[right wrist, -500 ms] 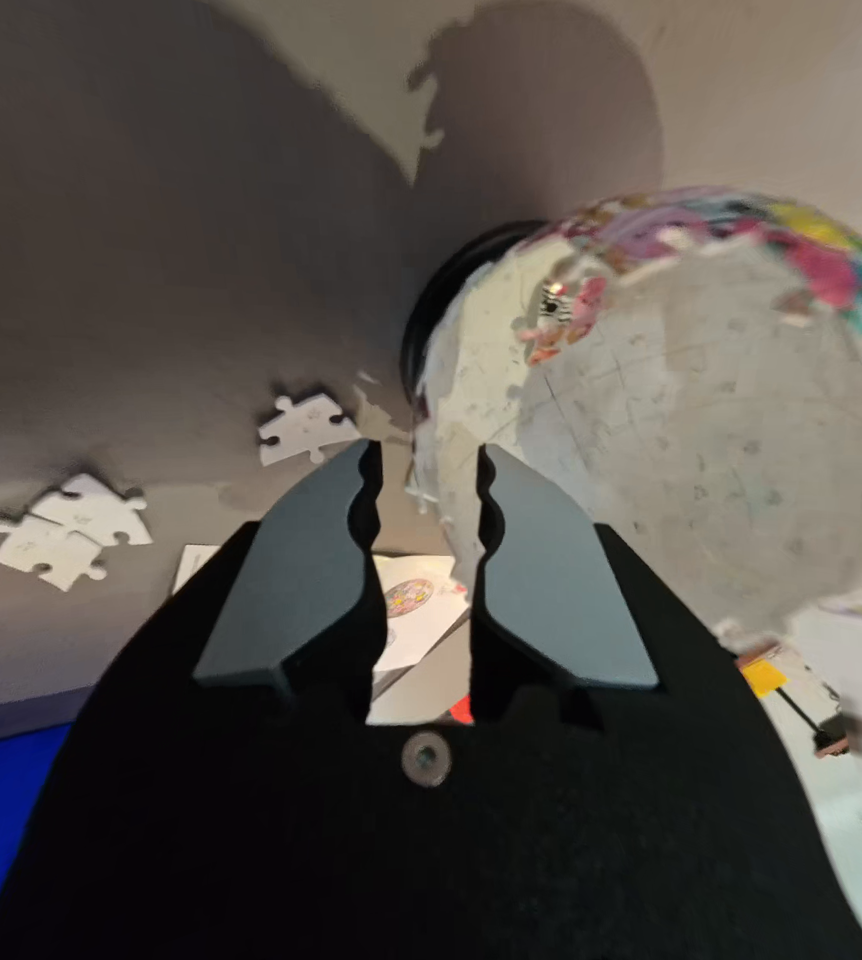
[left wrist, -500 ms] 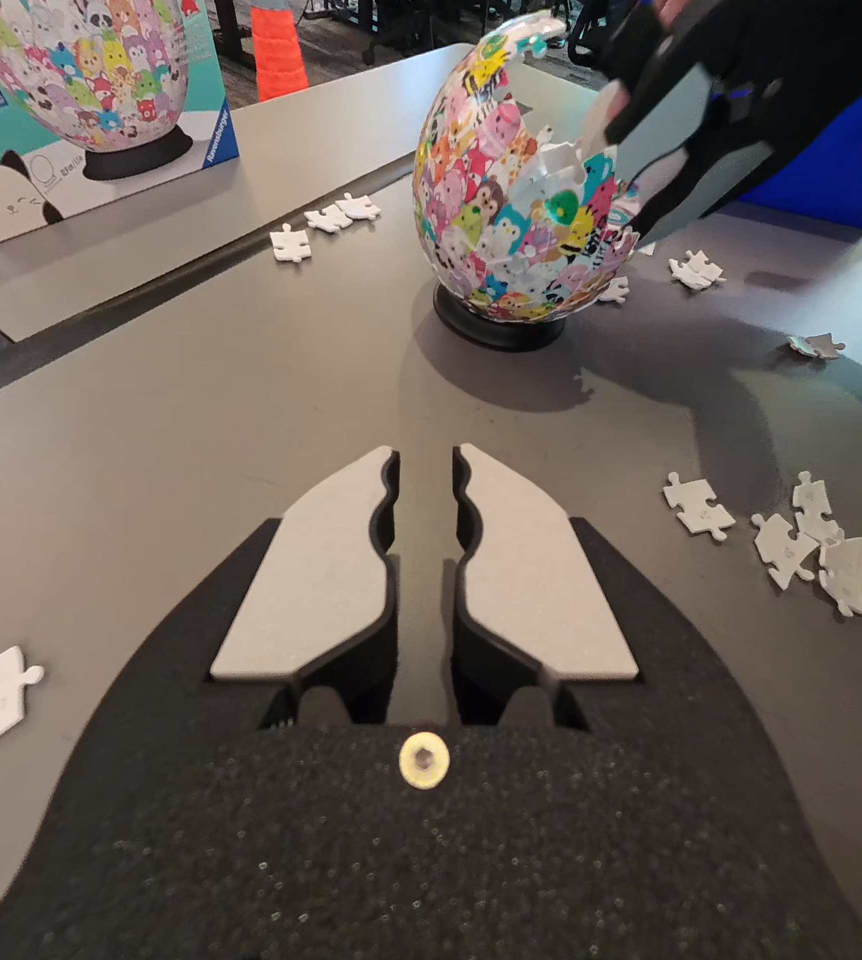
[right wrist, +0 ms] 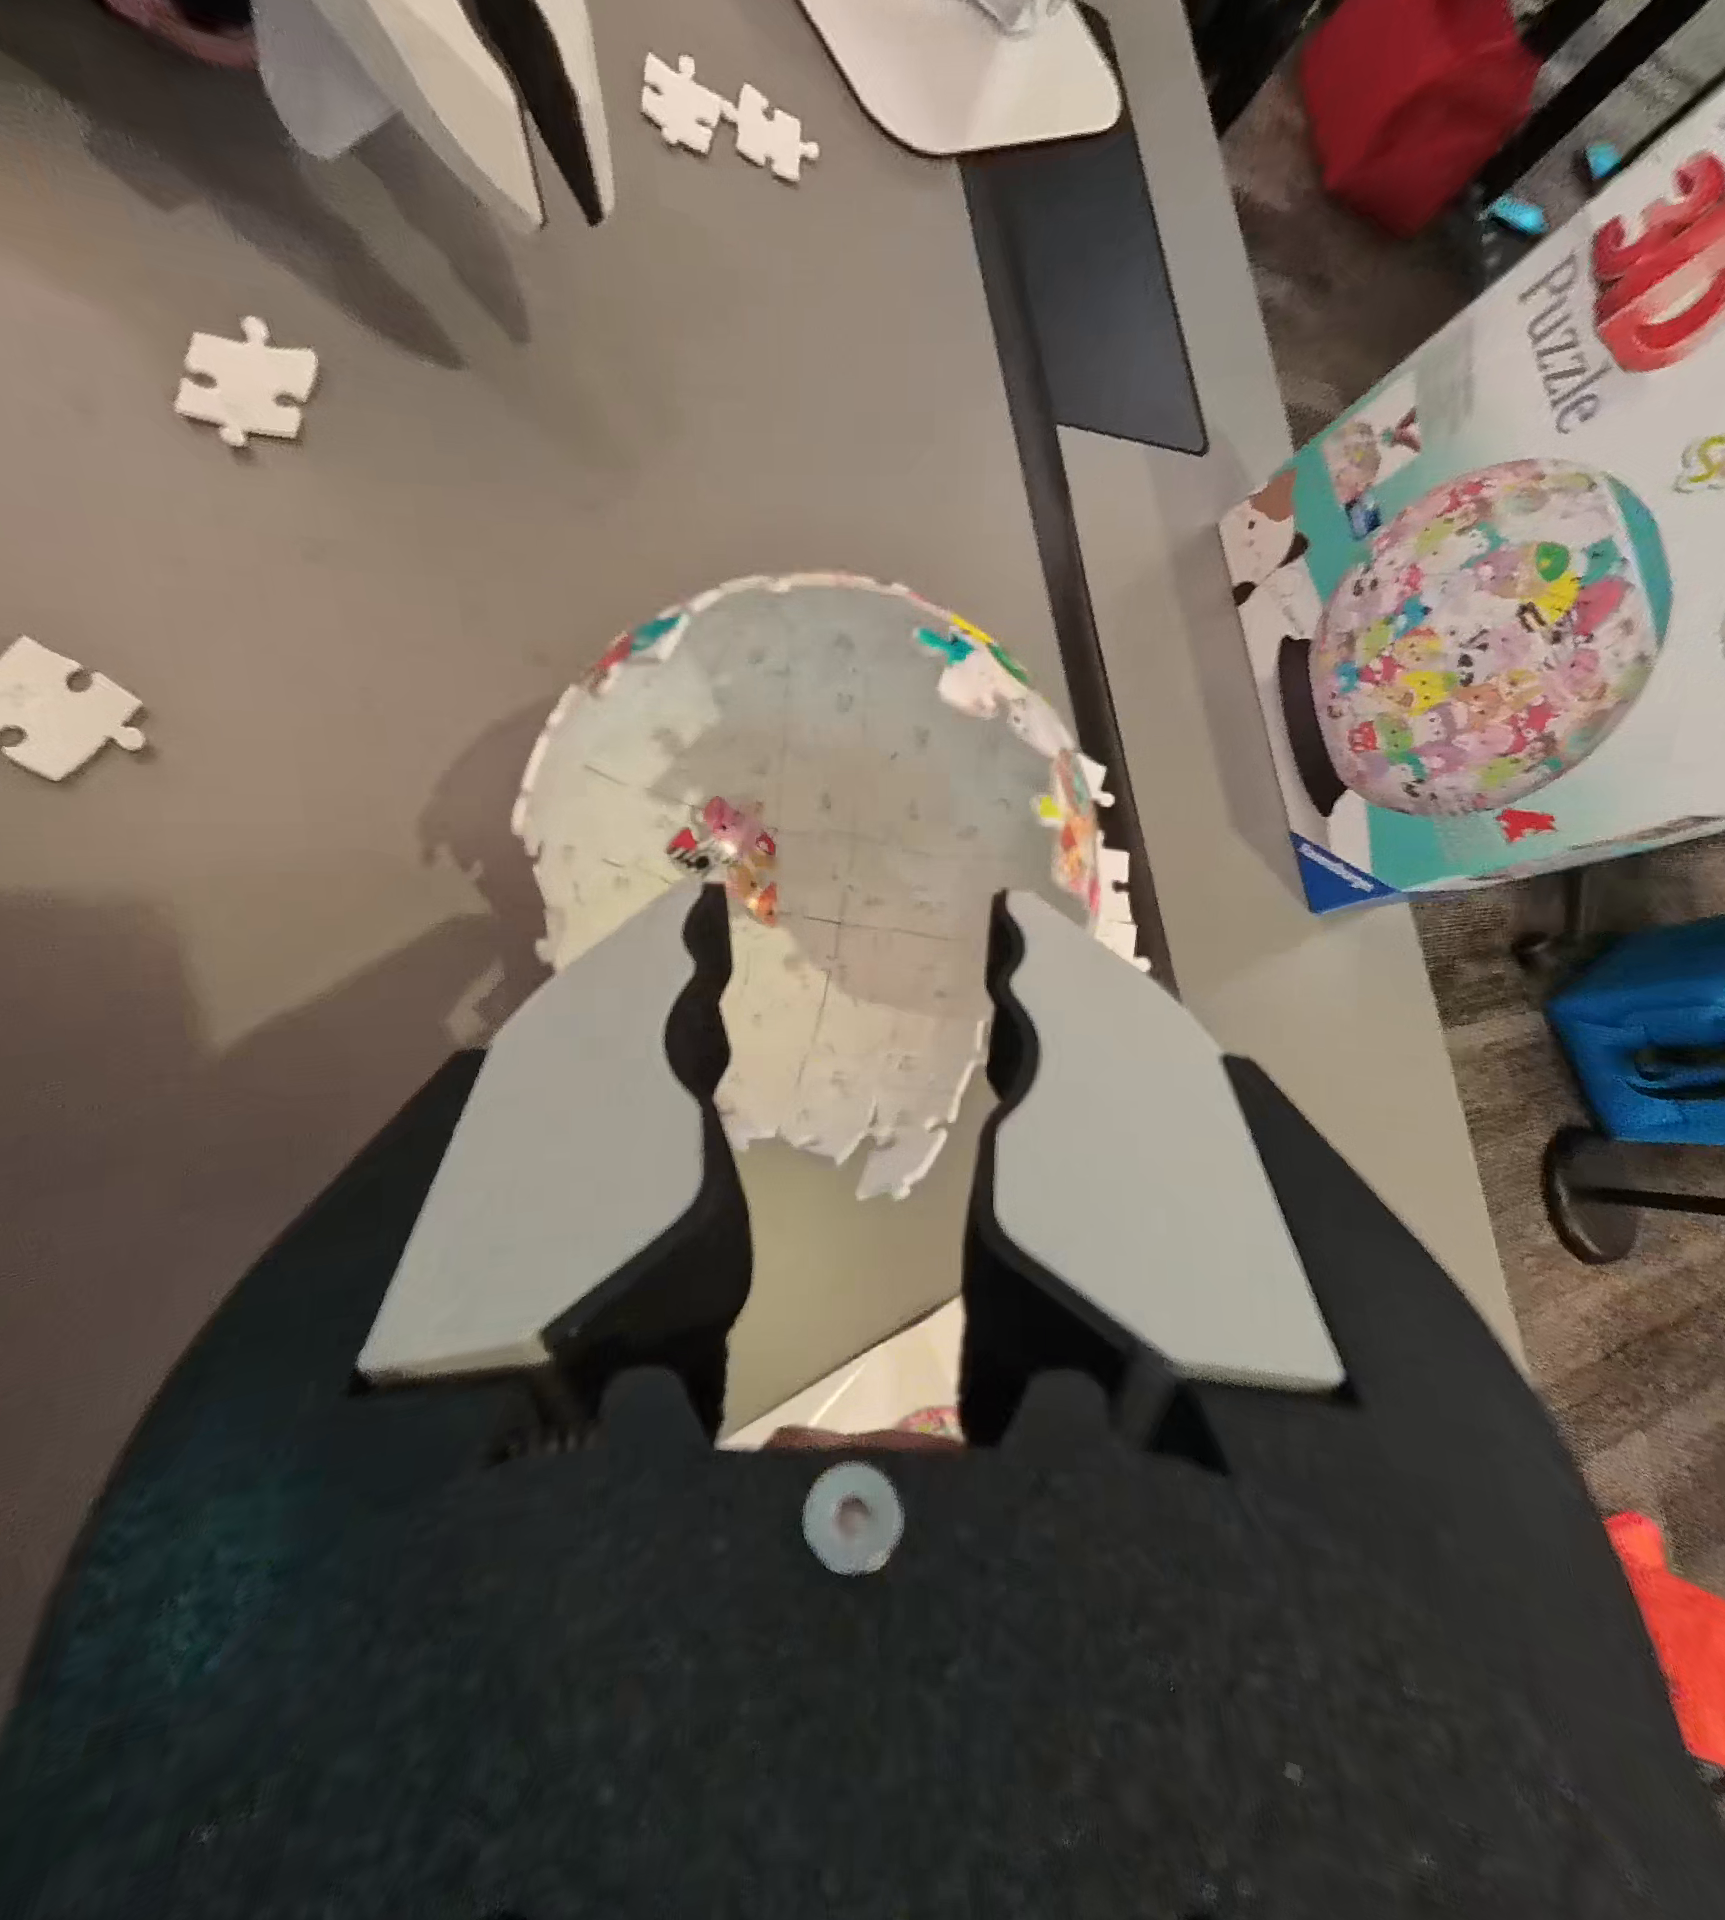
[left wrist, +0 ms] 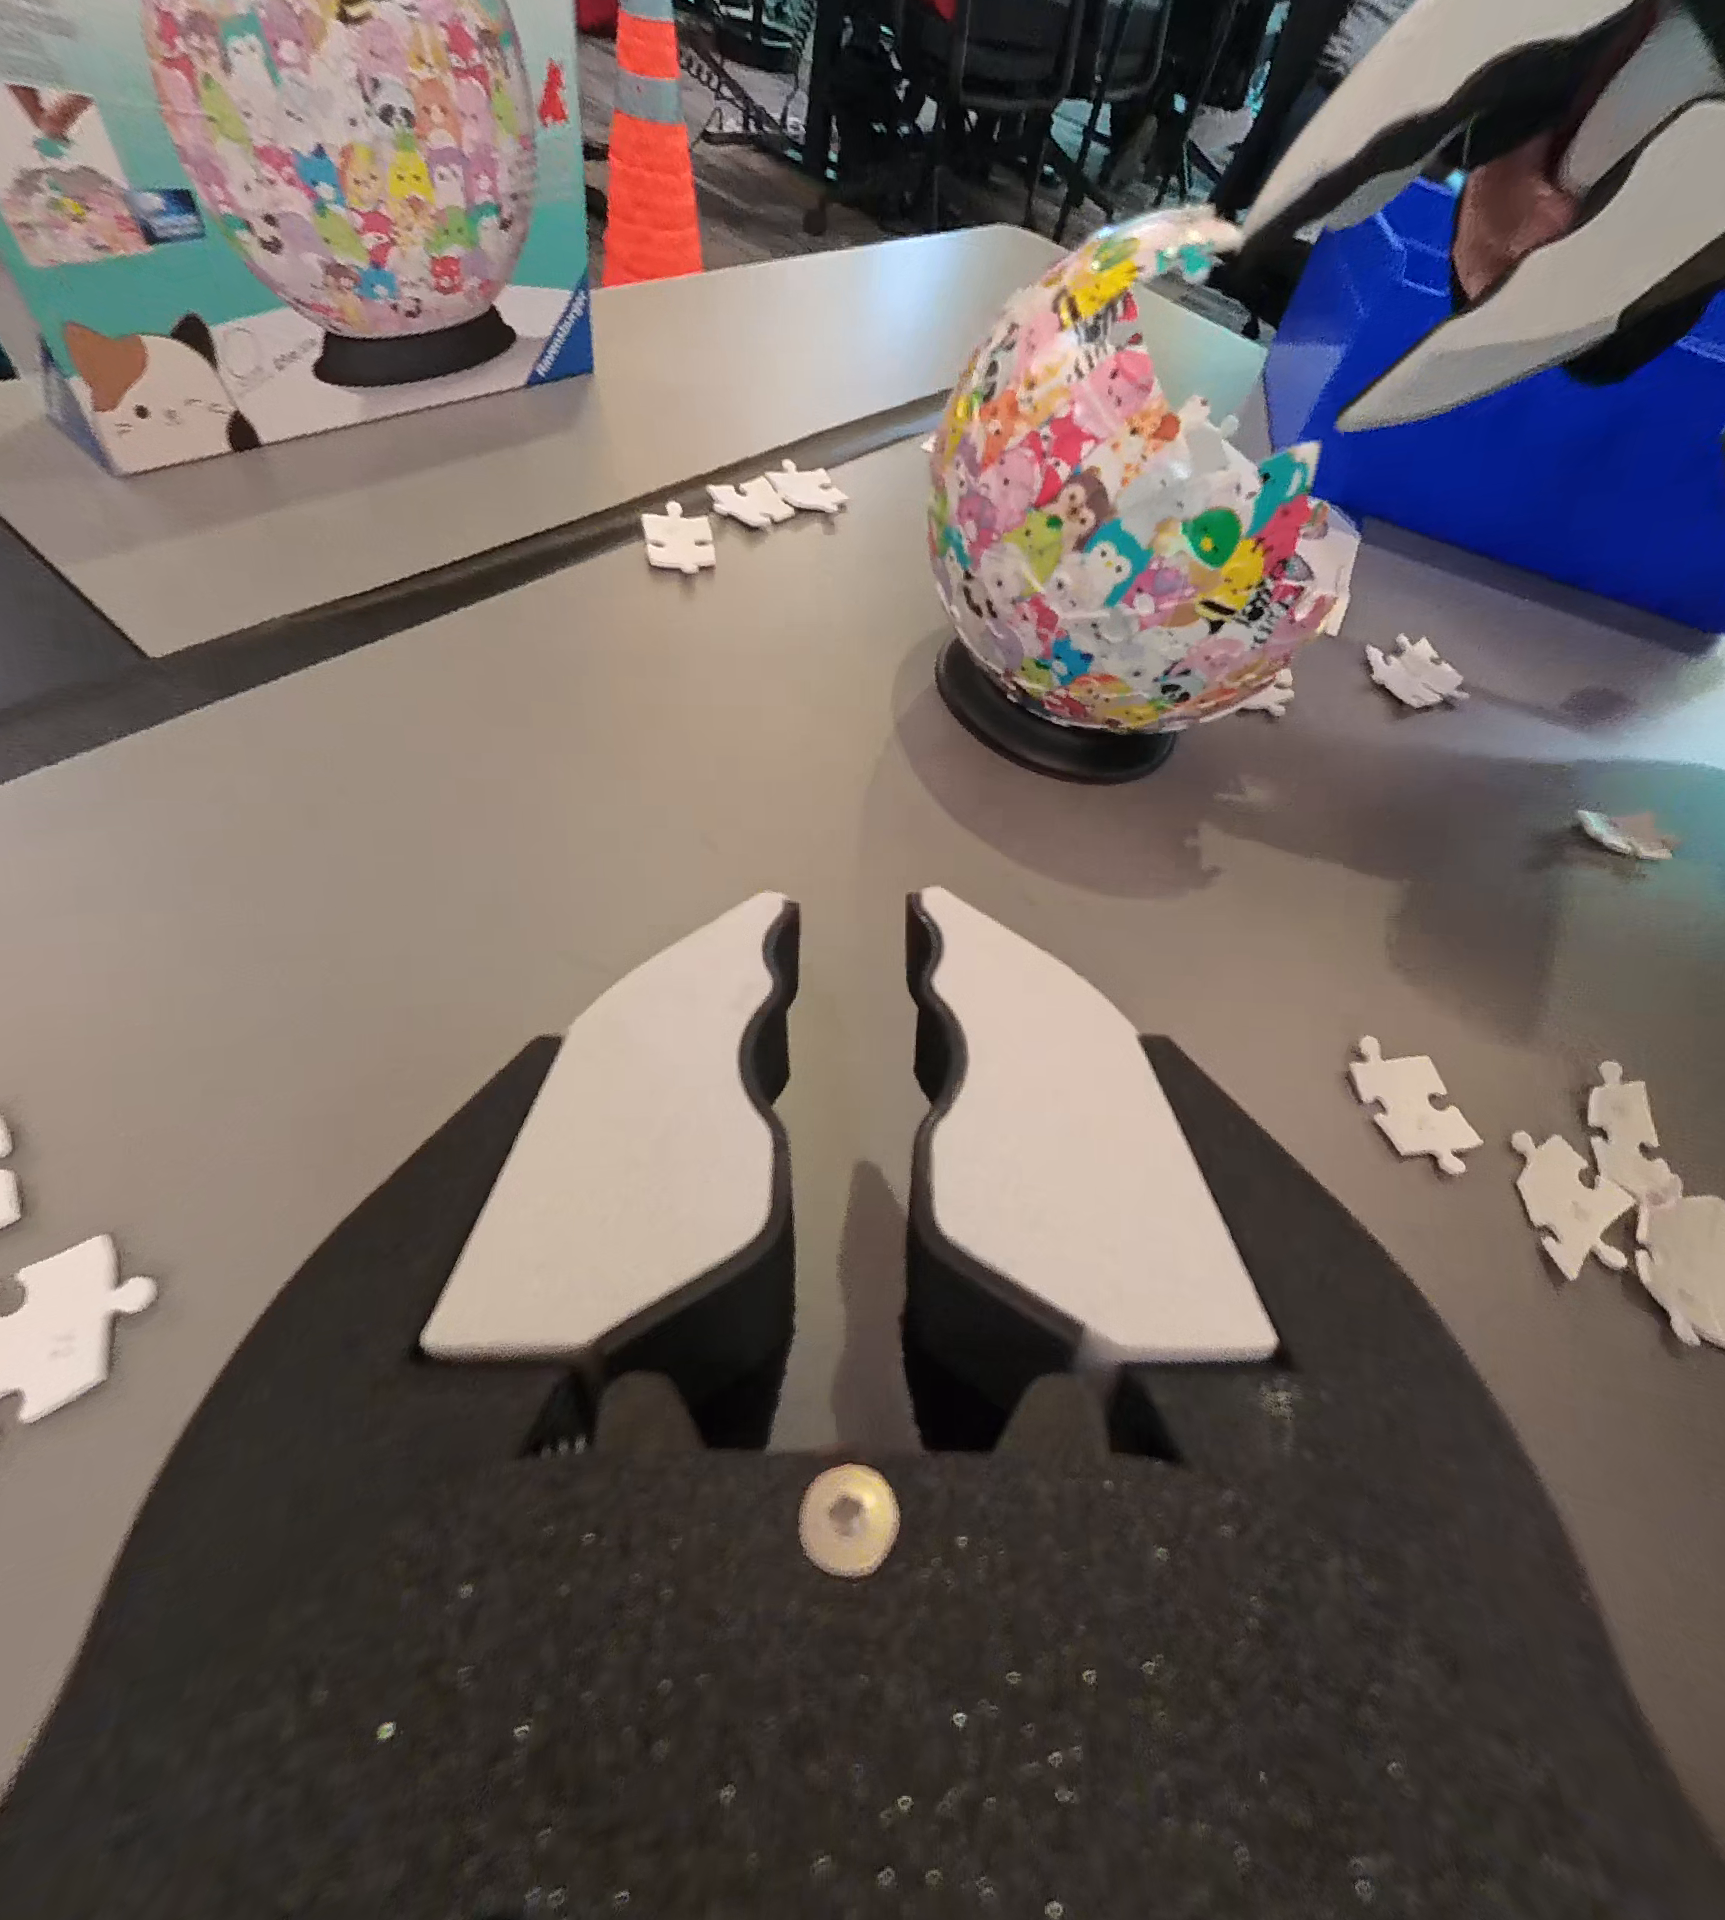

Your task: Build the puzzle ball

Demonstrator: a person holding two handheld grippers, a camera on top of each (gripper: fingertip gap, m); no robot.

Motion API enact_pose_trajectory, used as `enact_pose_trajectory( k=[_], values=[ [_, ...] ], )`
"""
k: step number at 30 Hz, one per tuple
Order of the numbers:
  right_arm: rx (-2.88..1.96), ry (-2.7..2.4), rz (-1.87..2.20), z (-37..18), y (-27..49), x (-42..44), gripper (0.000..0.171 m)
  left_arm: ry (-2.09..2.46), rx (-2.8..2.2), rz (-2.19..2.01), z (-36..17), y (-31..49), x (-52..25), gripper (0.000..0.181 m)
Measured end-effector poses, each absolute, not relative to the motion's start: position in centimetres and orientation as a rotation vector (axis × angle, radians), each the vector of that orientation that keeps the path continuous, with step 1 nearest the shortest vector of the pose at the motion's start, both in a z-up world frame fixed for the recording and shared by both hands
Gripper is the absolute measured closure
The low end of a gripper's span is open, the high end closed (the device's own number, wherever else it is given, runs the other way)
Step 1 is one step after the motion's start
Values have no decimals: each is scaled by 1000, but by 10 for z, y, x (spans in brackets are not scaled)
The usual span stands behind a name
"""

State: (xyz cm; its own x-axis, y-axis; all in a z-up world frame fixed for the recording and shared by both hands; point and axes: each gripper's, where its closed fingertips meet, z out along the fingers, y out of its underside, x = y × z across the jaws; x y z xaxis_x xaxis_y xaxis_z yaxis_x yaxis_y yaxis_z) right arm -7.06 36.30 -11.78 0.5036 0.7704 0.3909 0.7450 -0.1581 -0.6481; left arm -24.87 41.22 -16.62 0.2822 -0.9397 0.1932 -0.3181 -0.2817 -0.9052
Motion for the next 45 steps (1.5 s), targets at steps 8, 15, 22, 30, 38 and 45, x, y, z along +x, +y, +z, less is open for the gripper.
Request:
enact_pose_trajectory(
  k=[8, 15, 22, 30, 38, 45],
  values=[
    [-1995, -1177, 378, -120, 357, -81, 132, 1216, -1743, -829, -174, 410, -244, 161],
    [-2232, -1287, 317, -167, 357, -83, 127, 1284, -1656, -575, -179, 408, -241, 160],
    [-2286, -1403, 236, -183, 375, -93, 142, 1259, -1665, -513, -180, 411, -244, 160],
    [-2365, -1525, 184, -199, 367, -97, 137, 1295, -1653, -472, -184, 404, -241, 160],
    [-2419, -1542, 55, -206, 376, -94, 141, 1327, -1628, -447, -185, 400, -238, 160],
    [-2454, -1549, 46, -214, 375, -92, 138, 1317, -1631, -494, -183, 399, -238, 160]
  ],
)
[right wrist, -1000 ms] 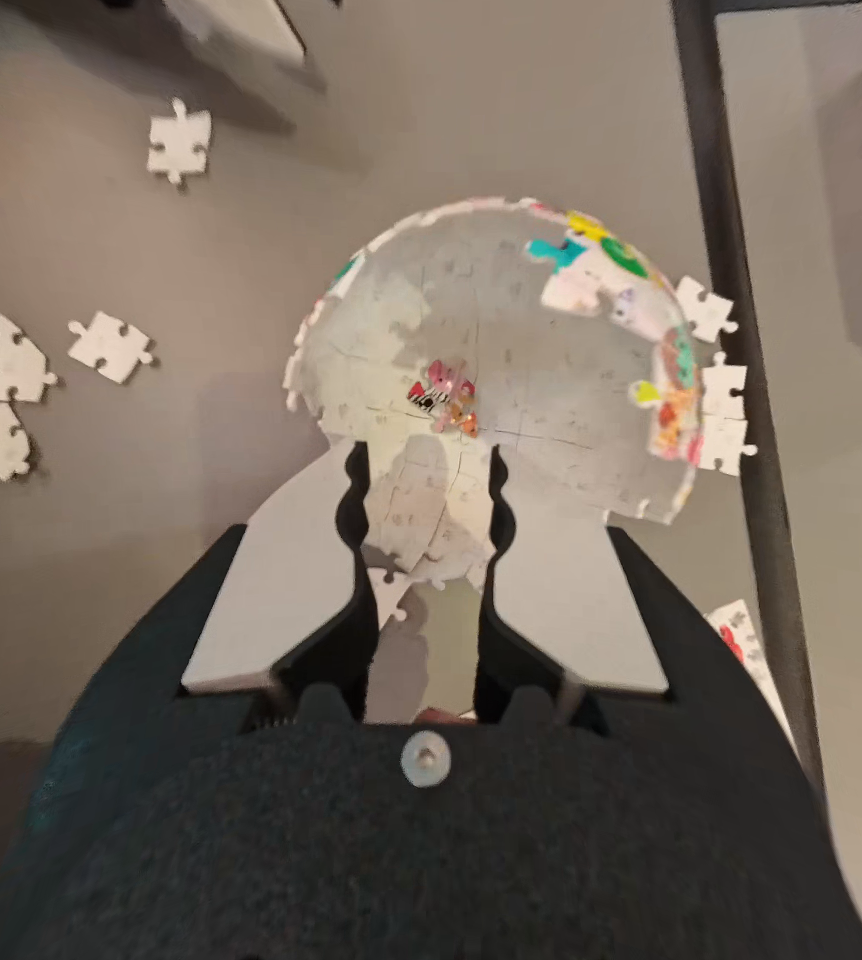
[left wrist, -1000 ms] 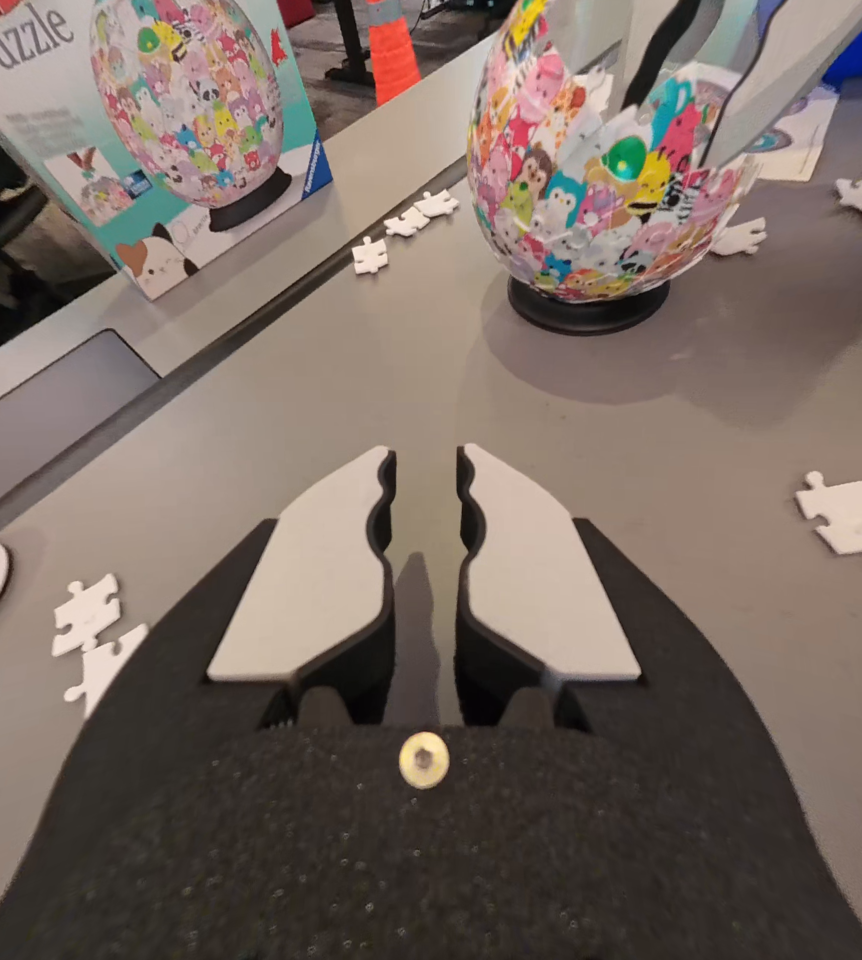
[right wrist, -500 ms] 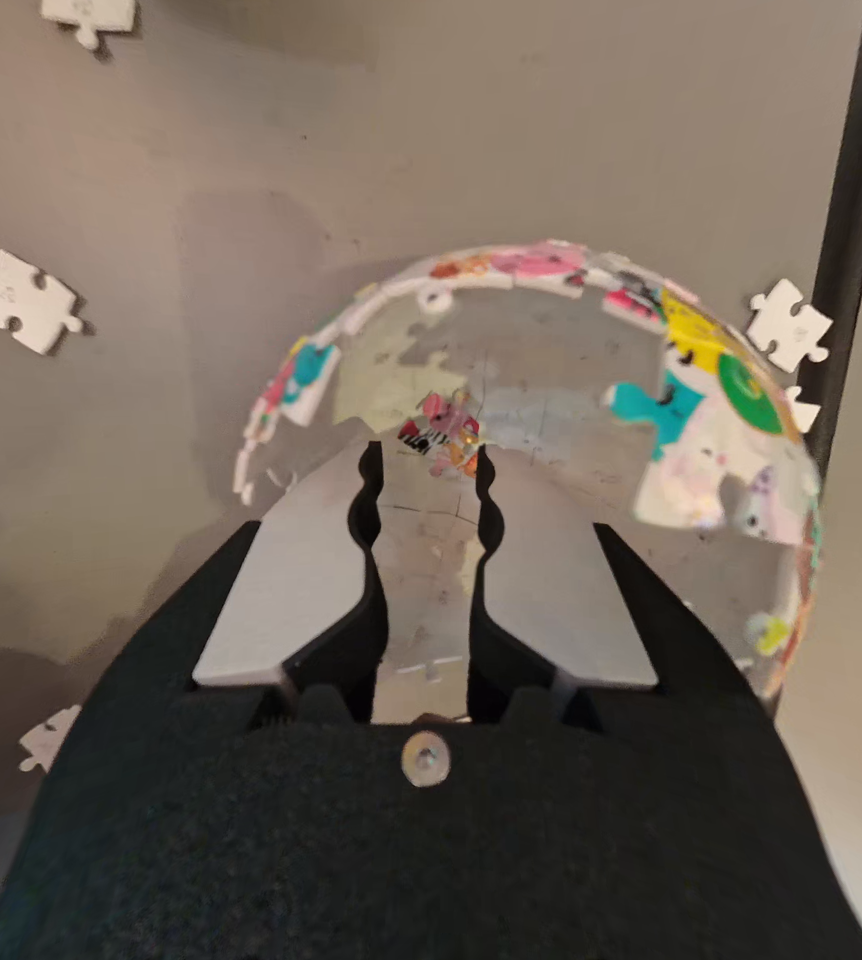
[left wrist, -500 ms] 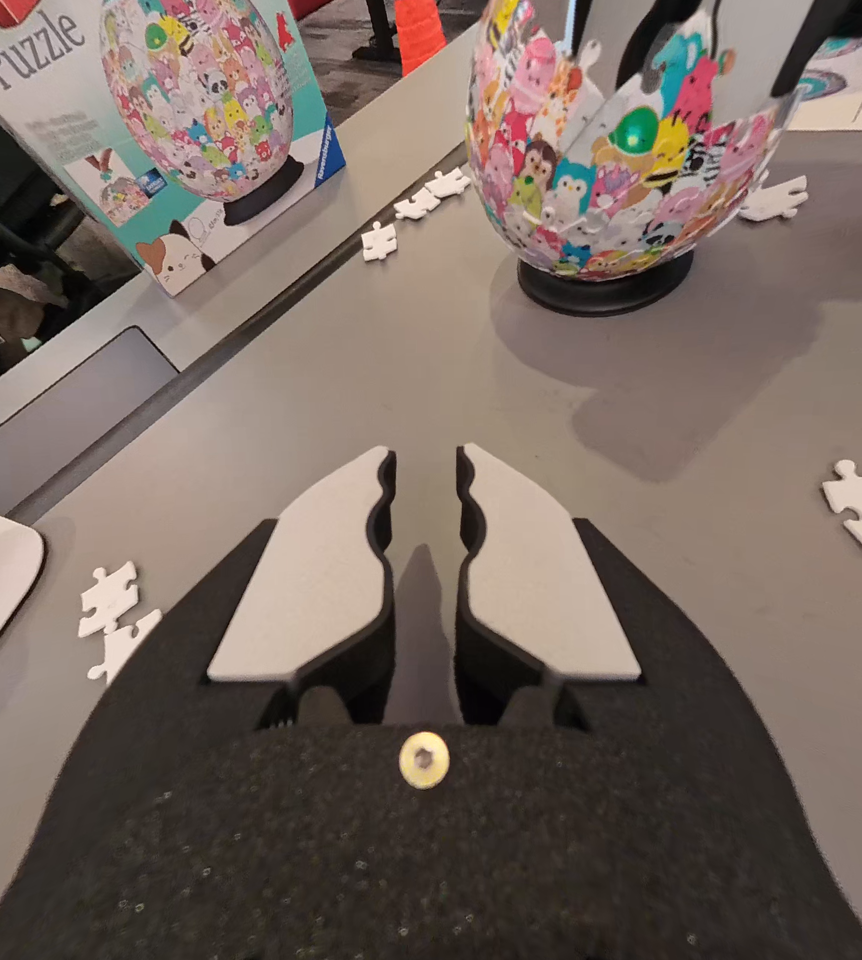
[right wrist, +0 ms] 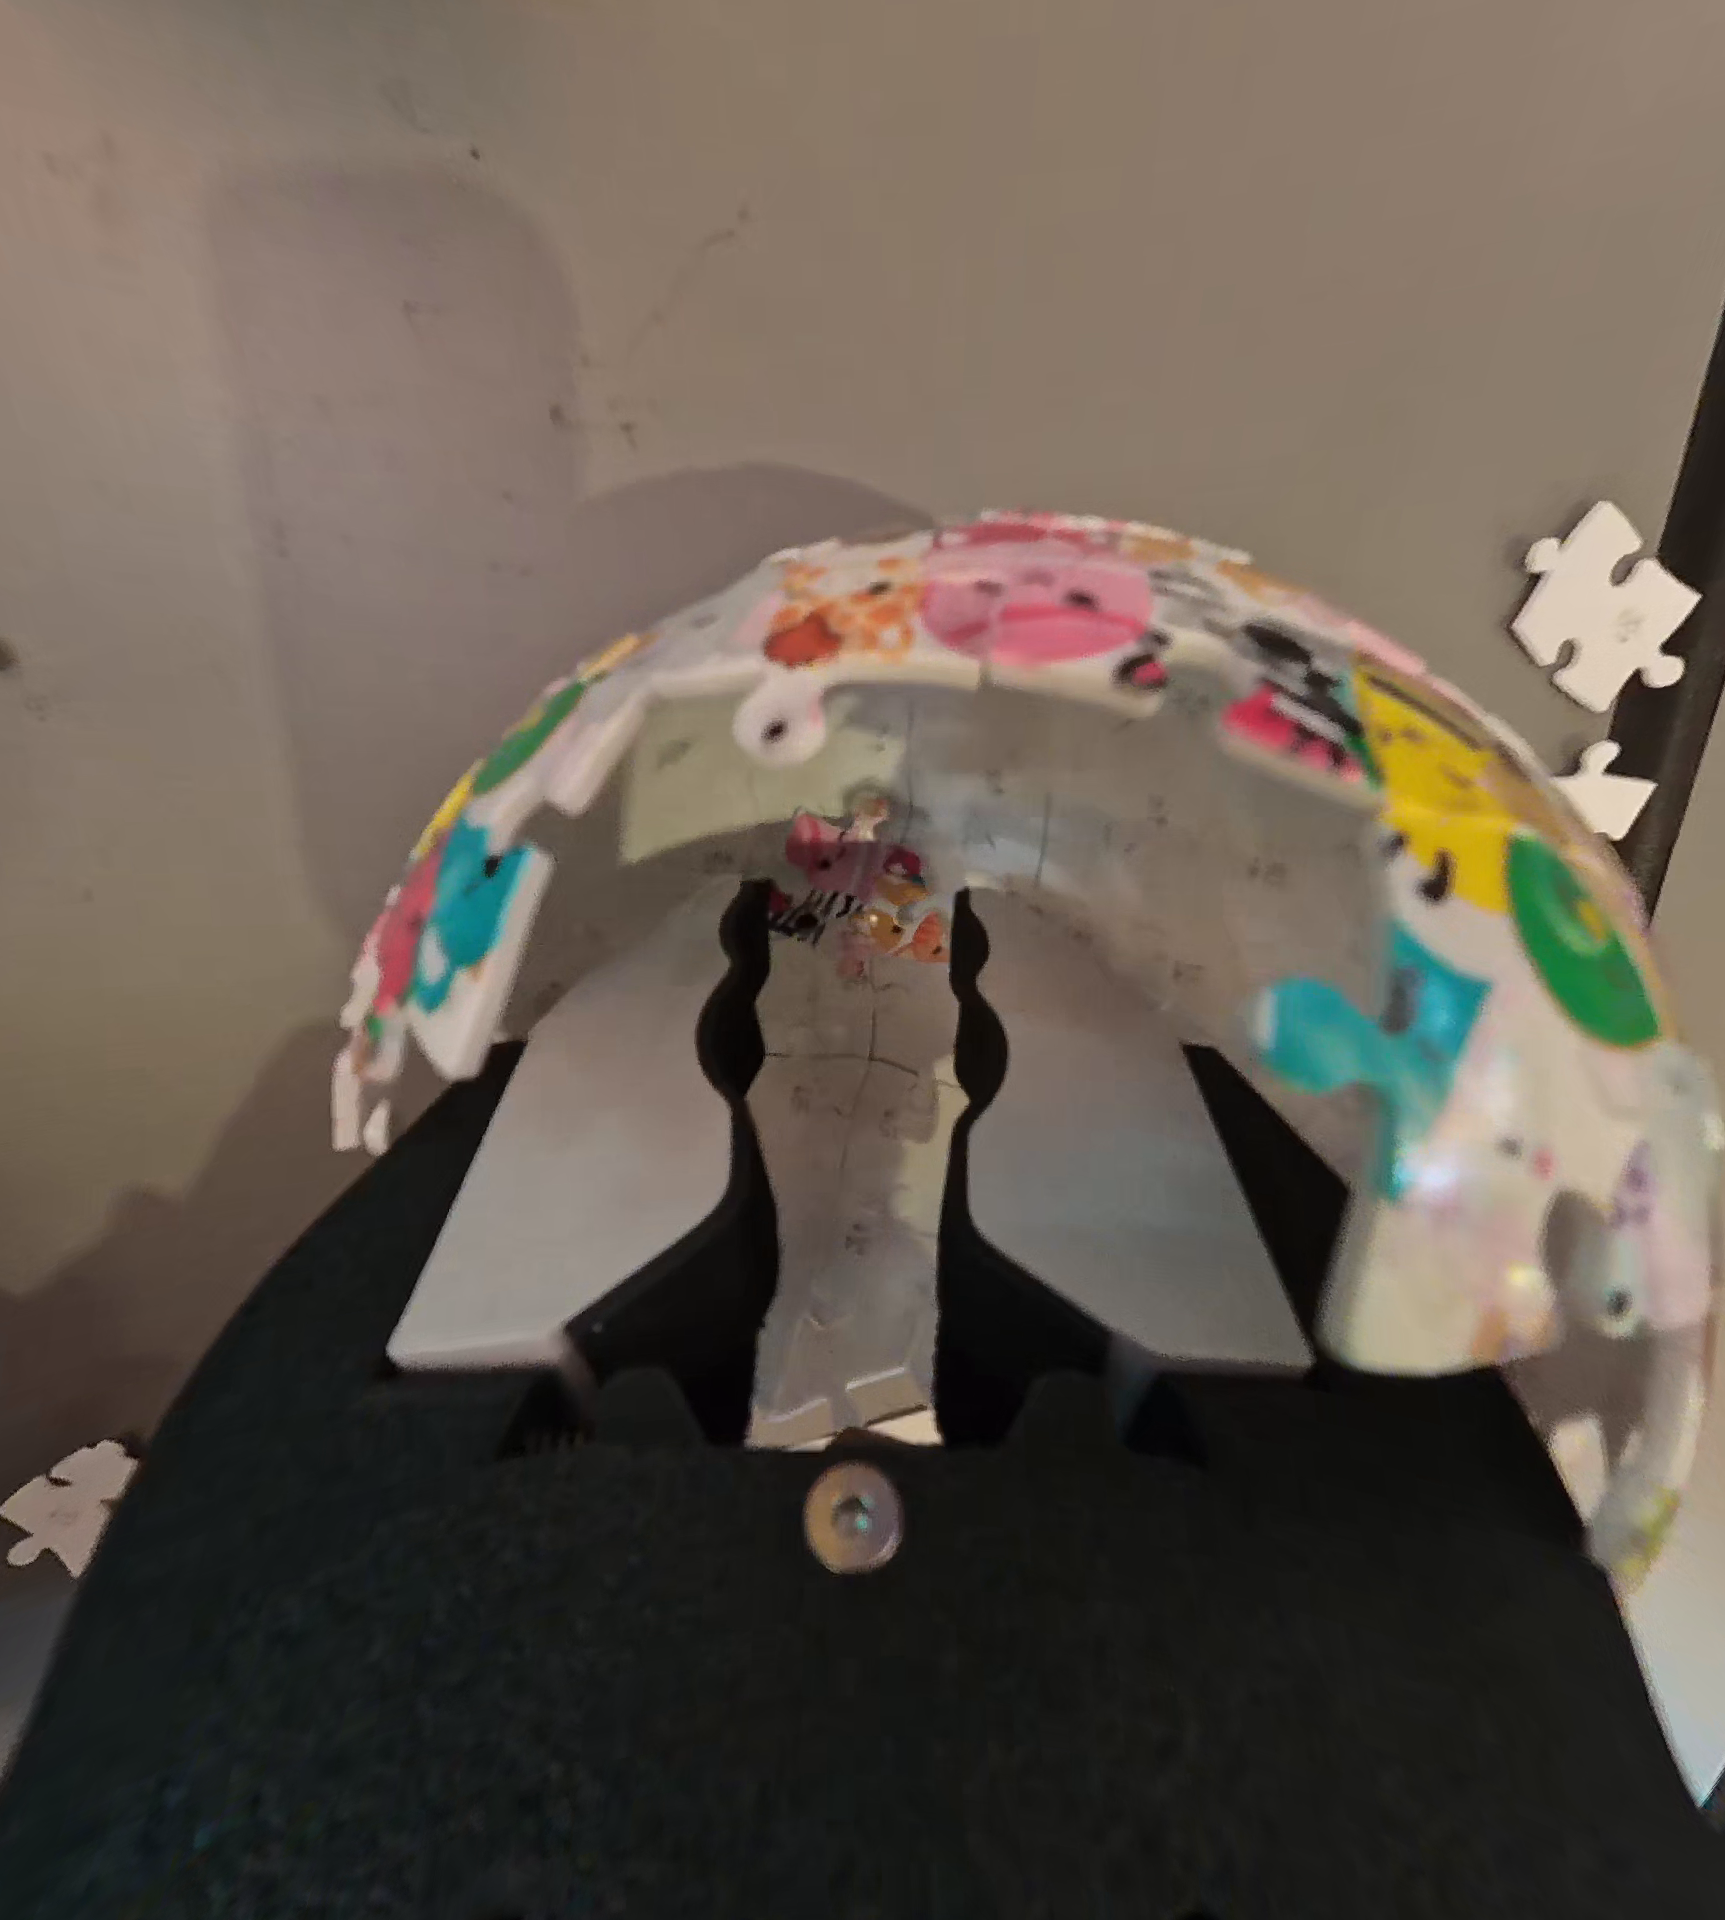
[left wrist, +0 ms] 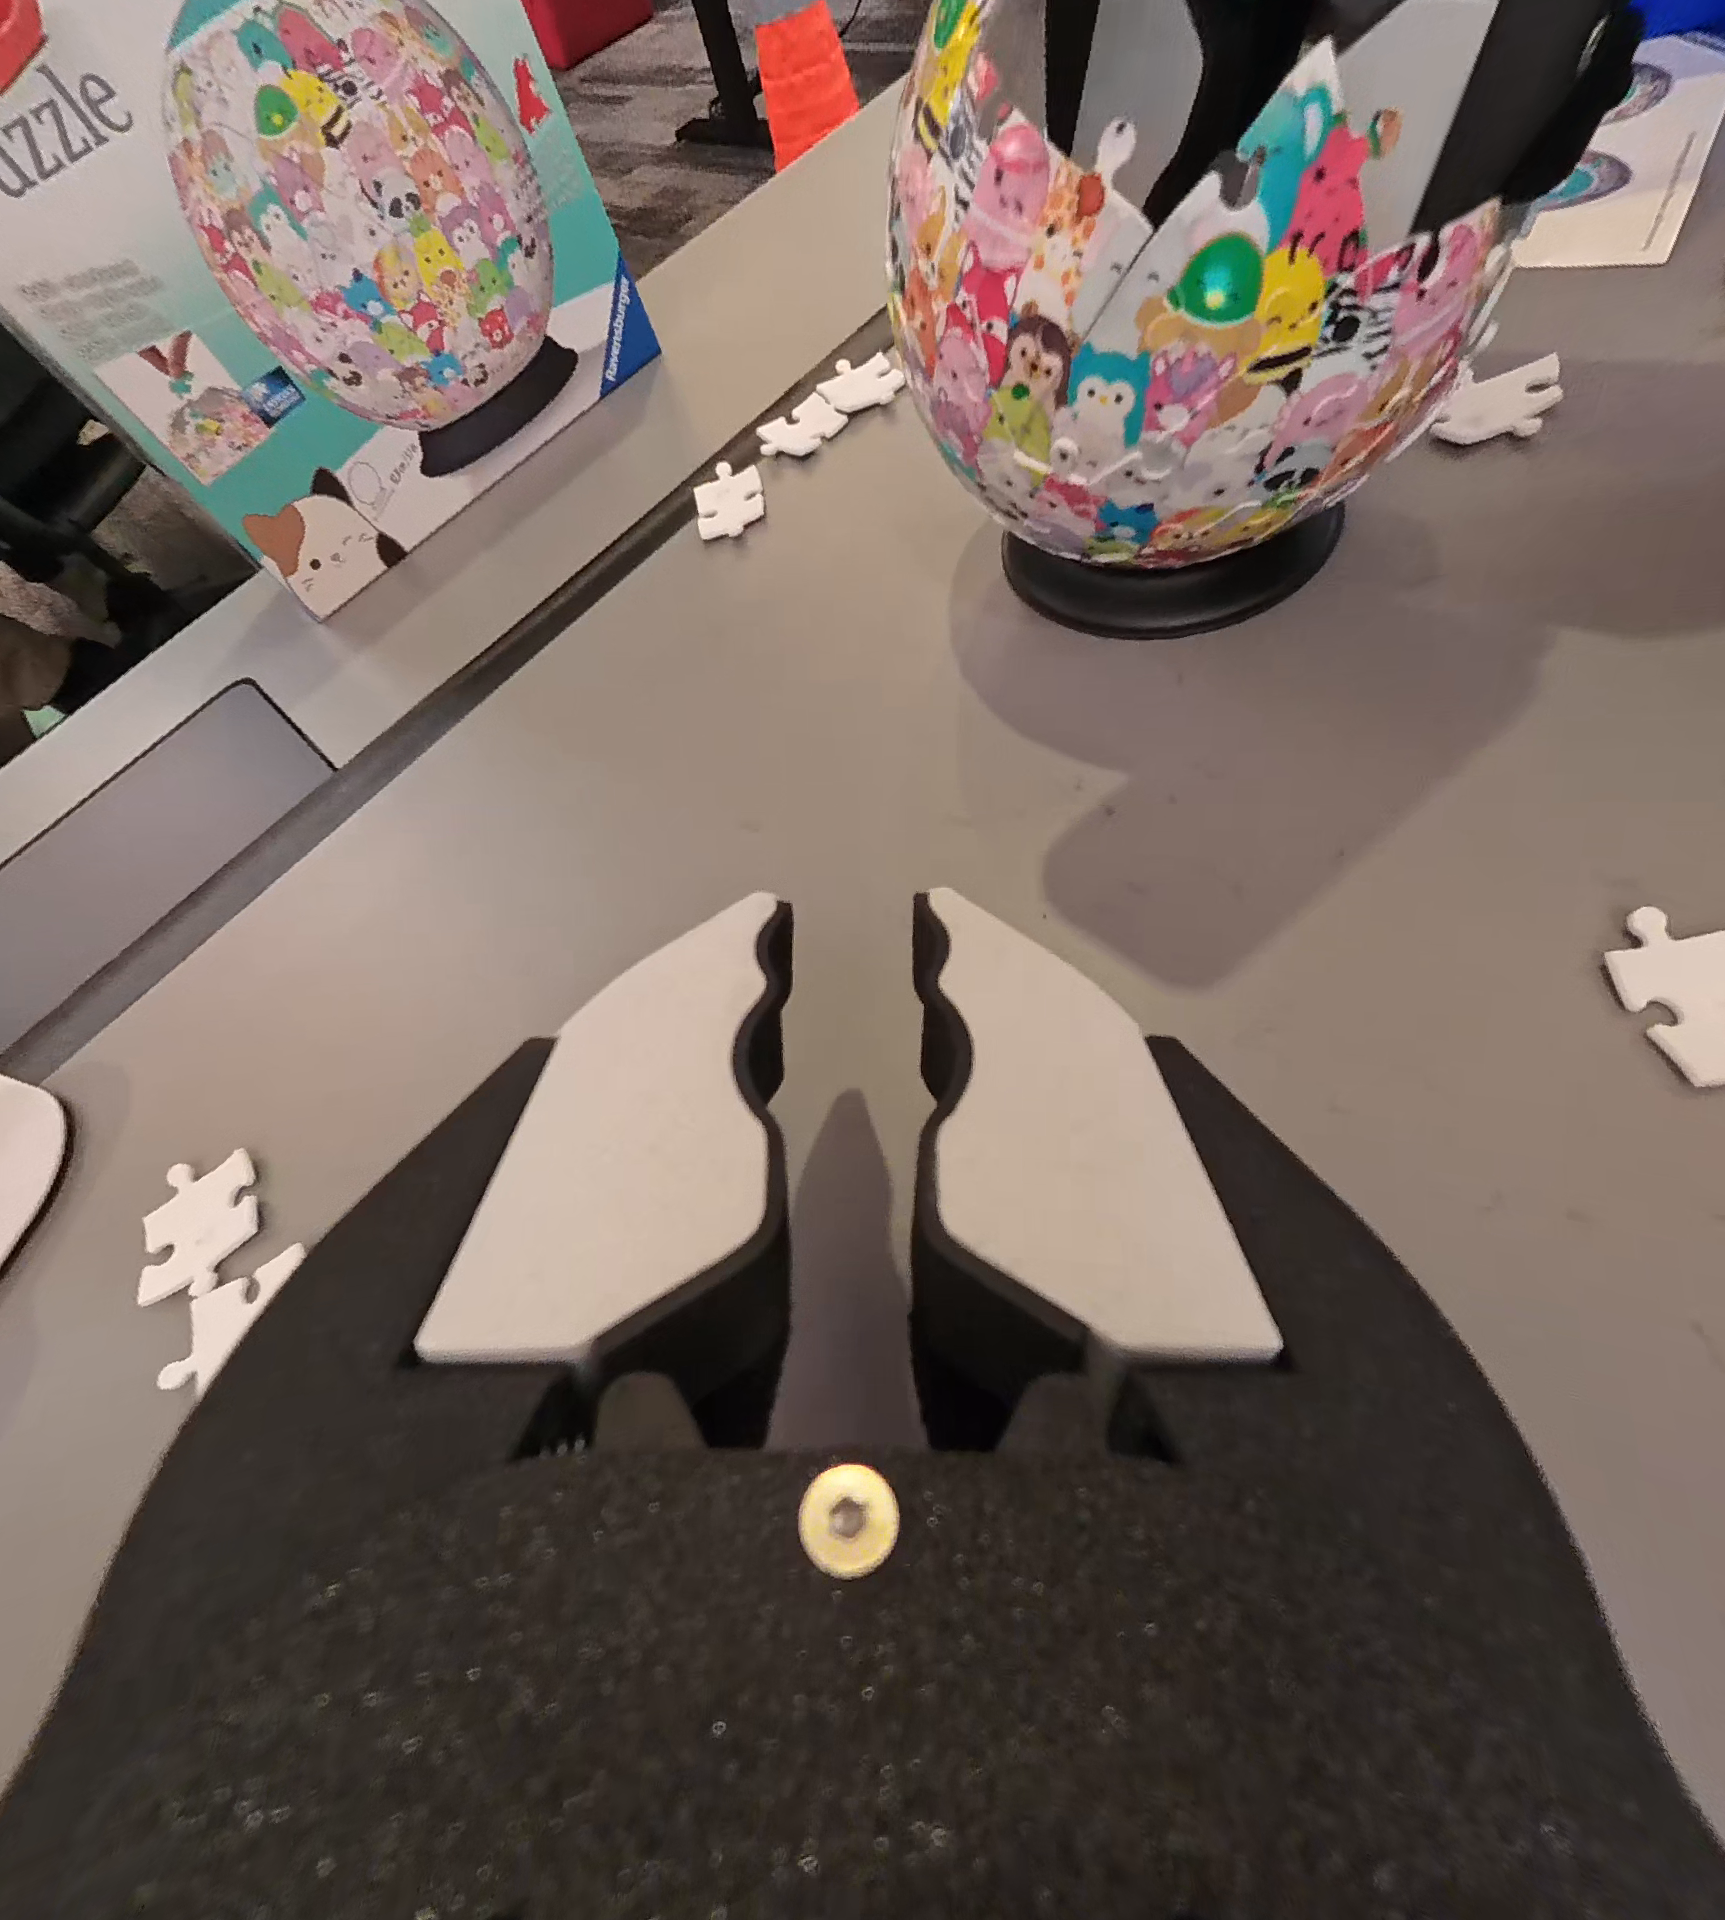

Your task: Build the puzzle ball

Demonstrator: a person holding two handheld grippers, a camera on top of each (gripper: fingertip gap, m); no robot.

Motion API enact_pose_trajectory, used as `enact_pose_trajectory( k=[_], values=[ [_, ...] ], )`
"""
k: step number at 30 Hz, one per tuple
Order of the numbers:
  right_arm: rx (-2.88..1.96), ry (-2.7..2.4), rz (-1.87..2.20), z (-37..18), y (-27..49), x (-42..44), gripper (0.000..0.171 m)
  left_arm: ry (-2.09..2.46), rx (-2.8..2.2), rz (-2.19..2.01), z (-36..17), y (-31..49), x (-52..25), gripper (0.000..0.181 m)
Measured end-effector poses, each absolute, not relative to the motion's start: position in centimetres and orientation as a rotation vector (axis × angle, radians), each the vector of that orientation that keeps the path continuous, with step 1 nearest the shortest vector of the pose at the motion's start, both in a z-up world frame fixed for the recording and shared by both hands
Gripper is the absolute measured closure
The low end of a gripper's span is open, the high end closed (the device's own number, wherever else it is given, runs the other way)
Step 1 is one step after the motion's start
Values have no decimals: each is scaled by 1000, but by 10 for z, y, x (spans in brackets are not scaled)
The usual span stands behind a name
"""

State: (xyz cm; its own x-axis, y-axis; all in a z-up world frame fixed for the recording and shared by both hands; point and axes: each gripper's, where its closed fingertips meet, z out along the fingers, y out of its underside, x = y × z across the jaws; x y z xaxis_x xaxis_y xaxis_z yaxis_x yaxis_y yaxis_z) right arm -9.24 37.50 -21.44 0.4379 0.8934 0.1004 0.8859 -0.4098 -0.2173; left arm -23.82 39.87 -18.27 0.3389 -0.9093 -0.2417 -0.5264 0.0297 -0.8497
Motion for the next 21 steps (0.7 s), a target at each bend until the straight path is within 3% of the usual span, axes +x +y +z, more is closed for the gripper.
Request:
enact_pose_trajectory(
  k=[13, 15, 18, 21],
  values=[
    [-2471, -1564, -23, -219, 377, -86, 144, 1331, -1617, -509, -182, 395, -237, 160],
    [-2458, -1585, -27, -218, 375, -84, 171, 1330, -1615, -511, -182, 395, -237, 160],
    [-2411, -1568, -90, -213, 381, -81, 166, 1331, -1614, -509, -182, 395, -237, 160],
    [-2409, -1573, -106, -204, 377, -76, 150, 1335, -1616, -508, -183, 395, -237, 160]
  ],
)
